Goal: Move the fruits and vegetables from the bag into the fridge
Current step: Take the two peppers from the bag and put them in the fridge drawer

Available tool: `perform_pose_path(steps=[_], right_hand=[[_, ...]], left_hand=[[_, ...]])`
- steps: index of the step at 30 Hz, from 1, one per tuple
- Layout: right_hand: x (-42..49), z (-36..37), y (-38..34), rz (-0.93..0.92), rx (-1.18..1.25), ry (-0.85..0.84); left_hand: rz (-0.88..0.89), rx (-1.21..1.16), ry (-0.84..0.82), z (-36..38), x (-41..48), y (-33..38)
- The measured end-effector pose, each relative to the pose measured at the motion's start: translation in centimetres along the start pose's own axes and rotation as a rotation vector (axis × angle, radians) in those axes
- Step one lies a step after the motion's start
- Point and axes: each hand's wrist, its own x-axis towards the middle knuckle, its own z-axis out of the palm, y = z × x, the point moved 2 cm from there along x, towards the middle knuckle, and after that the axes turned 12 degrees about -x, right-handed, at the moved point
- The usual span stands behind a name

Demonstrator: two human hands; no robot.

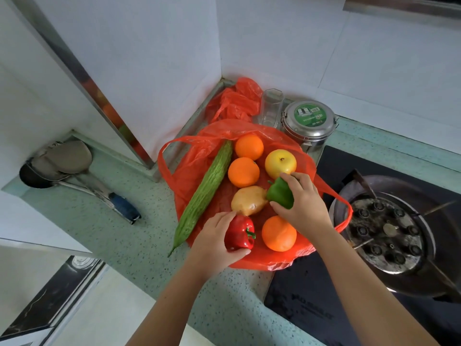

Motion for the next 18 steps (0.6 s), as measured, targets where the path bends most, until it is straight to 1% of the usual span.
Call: perform_pose_path(steps=[5,9,14,18], right_hand=[[-0.9,-1.7,-1.5,-0.030,0.077,0.075],[-2.1,-2.6,-2.9,-0.082,0.148,0.122],[-4.0,-3.1,-4.9,-0.152,0.244,0.129],[-5.7,-2.7,-6.5,-0.246,0.292,0.083]], left_hand=[[-0.077,-0.069,0.126,-1.3,-1.1,1.0],[-0.097,-0.123,0.216,-2.4,-2.2,2.3],[-0.114,-0.241,0.331,-3.3,-5.1,3.4],[-0.142,-0.333,0.413,-3.9,-8.3,4.0]])
